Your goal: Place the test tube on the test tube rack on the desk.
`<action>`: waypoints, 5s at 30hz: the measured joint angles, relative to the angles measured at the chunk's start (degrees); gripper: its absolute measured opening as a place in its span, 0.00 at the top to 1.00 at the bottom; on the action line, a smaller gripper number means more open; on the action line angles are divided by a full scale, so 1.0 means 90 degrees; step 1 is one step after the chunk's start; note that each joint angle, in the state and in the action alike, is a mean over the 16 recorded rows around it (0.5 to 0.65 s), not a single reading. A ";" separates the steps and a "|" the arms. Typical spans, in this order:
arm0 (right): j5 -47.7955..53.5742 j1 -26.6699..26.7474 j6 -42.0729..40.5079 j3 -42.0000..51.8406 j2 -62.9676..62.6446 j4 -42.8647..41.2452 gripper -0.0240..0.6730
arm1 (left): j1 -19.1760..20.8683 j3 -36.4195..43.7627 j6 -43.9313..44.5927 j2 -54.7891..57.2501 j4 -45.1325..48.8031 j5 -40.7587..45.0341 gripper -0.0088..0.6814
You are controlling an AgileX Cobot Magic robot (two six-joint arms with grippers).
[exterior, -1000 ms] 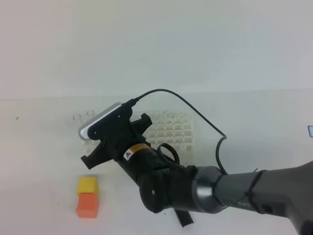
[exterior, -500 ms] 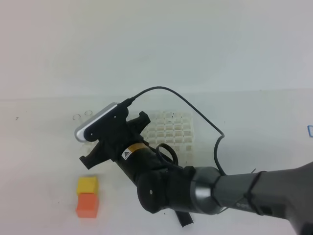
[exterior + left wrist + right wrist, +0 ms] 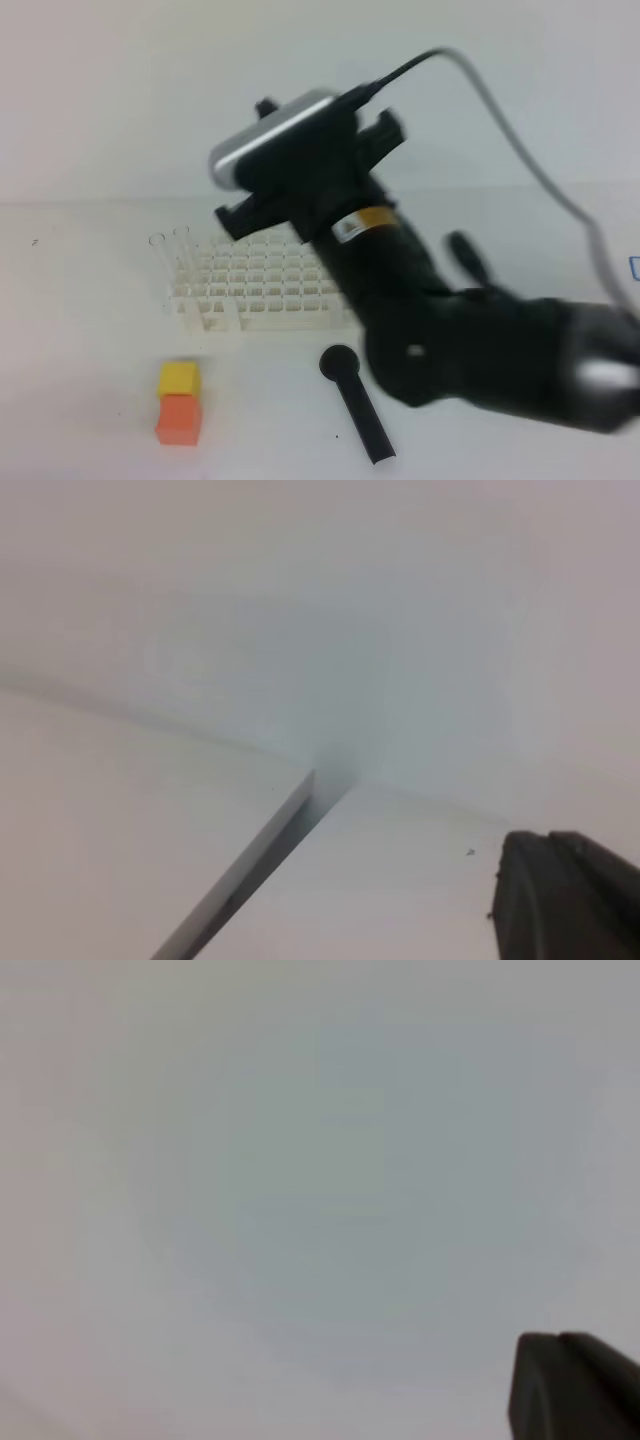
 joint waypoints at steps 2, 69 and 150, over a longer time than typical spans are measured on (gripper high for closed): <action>-0.0059 -0.0052 -0.0015 0.0255 -0.0529 -0.0356 0.97 | 0.0000 0.0066 0.0000 -0.0009 0.0041 0.0002 0.99; 0.5788 -0.5623 0.0066 0.7155 -1.1262 -0.2898 0.97 | -0.0001 0.0354 0.0060 -0.0026 -0.4946 0.0883 0.99; 0.7656 -0.5383 0.5751 0.8165 -1.2020 -0.4660 0.97 | -0.0439 0.0407 0.6156 -0.0024 -0.8082 0.0469 0.99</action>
